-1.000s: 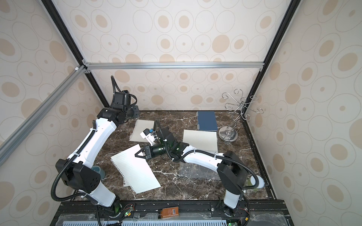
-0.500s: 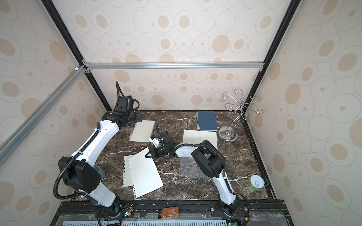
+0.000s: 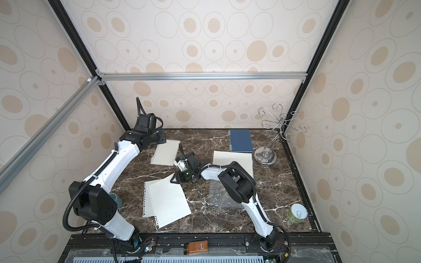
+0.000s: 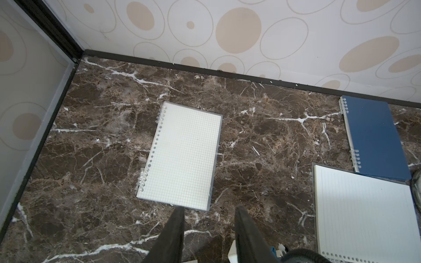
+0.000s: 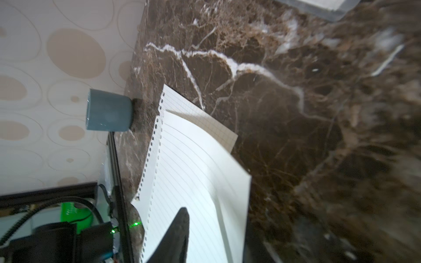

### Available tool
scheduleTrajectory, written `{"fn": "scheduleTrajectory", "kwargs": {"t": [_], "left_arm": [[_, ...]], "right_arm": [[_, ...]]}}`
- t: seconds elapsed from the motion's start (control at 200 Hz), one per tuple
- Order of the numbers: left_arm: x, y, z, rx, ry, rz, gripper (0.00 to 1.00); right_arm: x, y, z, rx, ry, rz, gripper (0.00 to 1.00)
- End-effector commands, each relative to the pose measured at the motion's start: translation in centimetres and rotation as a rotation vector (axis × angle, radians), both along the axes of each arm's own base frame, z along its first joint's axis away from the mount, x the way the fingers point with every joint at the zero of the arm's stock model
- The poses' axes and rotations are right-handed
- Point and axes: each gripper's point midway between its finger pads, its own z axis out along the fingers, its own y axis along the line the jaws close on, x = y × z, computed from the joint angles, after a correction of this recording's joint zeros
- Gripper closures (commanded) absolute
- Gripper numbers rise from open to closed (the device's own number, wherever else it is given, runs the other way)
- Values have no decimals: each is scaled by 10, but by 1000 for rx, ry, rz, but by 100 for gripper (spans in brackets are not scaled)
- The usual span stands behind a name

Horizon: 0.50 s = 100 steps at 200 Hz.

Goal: Tear off pages from different notebooks
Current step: Place the paper on the paper.

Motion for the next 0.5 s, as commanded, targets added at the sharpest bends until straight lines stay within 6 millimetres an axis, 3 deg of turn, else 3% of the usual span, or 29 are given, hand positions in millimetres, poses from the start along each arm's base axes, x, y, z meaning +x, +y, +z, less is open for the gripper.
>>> {"fn": "scheduleTrajectory", "kwargs": {"t": [0.0, 0.135, 0.34, 0.425, 0.495], "left_arm": [[-3, 3, 18, -25, -44, 10, 58], [-3, -8, 10, -66, -35, -25, 54], [-12, -32, -15, -87, 4, -74, 47], [-20, -45, -33, -97, 36, -98, 46], [-28, -62, -49, -122, 60, -137, 46]], "right_arm": [[14, -6, 6, -45, -74, -13, 57], [34, -24, 18, -90, -147, -67, 42], [54, -60, 52, -103, -249, -153, 24], [57, -84, 67, -110, -259, -196, 22], [61, -117, 77, -111, -264, -281, 22]]}}
